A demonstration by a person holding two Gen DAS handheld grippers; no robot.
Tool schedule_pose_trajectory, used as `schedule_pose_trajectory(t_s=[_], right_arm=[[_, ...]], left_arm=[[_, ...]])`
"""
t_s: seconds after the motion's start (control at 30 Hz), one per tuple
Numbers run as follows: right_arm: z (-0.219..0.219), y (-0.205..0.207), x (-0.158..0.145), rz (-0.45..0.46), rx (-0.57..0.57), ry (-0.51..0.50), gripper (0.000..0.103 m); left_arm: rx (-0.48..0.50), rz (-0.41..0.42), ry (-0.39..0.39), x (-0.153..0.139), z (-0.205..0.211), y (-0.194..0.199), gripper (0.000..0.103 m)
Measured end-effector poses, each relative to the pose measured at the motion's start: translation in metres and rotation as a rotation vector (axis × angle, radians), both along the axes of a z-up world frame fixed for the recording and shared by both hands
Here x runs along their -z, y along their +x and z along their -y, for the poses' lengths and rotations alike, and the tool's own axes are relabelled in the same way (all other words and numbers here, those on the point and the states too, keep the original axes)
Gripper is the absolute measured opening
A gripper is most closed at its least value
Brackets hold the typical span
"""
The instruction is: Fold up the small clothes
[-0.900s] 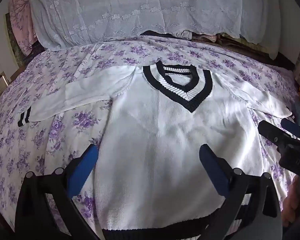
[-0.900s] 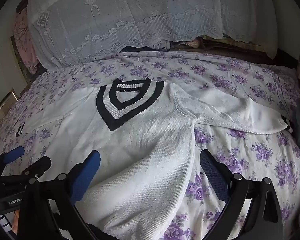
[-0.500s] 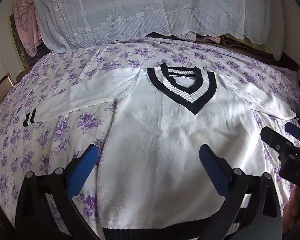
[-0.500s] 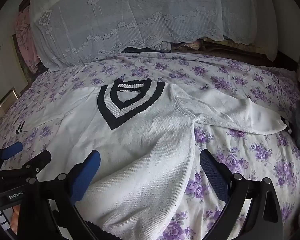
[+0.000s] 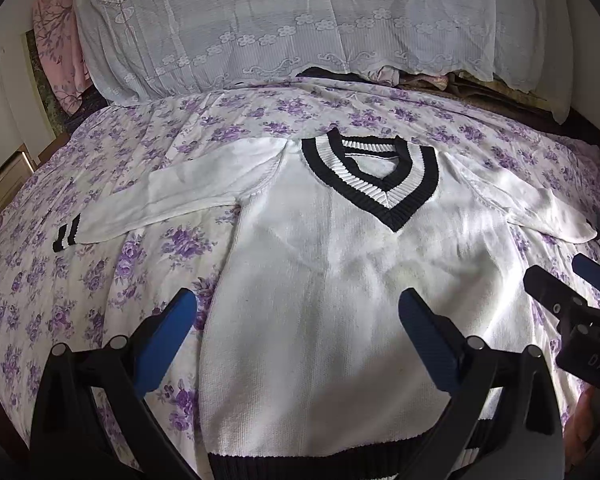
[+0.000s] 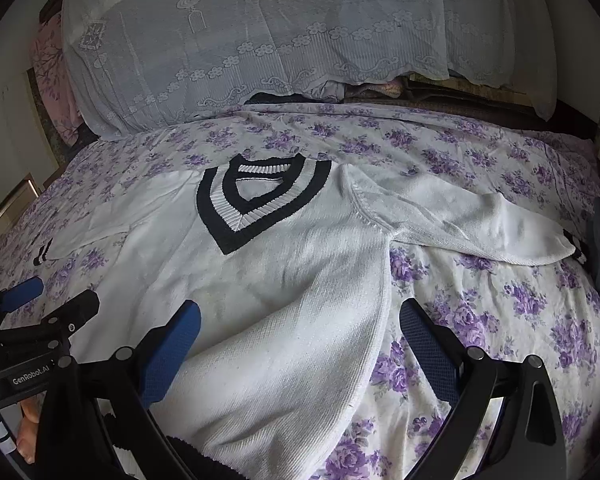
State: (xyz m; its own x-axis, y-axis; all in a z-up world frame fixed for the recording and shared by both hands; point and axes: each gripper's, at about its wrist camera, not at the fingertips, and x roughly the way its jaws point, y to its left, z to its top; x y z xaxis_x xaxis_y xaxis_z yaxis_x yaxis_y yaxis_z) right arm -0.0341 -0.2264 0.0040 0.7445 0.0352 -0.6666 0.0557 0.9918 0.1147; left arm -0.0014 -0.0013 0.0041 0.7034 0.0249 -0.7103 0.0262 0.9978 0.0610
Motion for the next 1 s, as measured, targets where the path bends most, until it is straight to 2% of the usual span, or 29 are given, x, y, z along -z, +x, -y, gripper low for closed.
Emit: schedule_pose_trajectory(t_s=[1.0], right_arm=[[-0.0004, -0.0022, 0.0016, 0.002, 0.000, -0.001, 0.100]], left_arm=[[-0.022, -0.009, 0.000, 0.0040, -0.0069, 0.0017, 0.099]])
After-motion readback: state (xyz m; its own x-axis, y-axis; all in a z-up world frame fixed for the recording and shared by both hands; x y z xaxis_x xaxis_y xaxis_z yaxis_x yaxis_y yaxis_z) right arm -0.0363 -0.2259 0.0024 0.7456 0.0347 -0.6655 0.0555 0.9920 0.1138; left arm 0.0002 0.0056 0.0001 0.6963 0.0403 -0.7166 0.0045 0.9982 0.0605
